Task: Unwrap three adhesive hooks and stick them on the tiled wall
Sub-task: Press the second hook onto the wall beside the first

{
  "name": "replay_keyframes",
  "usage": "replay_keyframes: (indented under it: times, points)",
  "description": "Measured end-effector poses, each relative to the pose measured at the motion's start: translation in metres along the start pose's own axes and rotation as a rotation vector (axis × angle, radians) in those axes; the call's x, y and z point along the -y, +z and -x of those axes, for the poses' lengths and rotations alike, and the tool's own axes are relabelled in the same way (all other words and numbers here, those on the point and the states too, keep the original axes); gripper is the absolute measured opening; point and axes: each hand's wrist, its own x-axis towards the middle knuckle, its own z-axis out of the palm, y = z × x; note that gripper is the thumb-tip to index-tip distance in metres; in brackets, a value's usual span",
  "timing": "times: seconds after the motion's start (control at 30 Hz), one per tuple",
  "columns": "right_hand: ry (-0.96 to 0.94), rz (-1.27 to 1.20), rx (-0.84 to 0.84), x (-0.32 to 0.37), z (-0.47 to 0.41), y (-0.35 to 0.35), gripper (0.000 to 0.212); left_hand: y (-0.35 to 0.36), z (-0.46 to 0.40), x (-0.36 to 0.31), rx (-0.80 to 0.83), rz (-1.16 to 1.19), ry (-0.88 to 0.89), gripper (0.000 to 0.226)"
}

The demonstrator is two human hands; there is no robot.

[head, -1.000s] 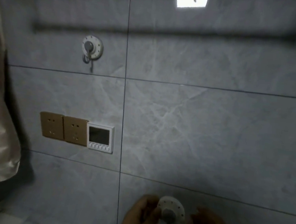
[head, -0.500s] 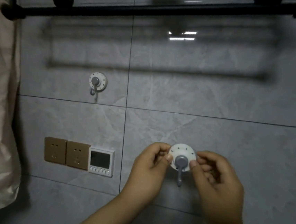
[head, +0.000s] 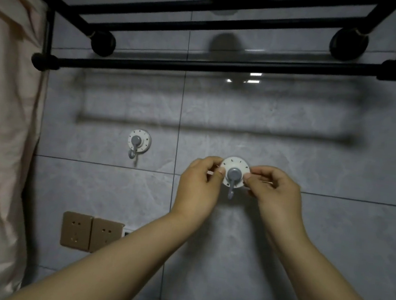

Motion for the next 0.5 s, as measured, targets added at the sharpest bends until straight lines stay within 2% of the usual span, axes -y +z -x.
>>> replay_keyframes:
  times: [0.17, 0.33, 0.5]
  points:
    - [0.053, 0.002, -0.032, -0.002, -0.022, 0.026, 0.012, -0.002, -0.022, 0.010, -0.048, -0.063, -0.092, 0.017]
    - [0.020, 0.063, -0.101, 0.002, -0.032, 0.047, 0.017, -0.001, -0.035, 0.015, -0.097, 0.036, -0.190, 0.024]
    - [-0.034, 0.130, -0.190, 0.007, -0.035, 0.064, 0.012, 0.002, -0.043, 0.015, -0.186, 0.105, -0.185, 0.021]
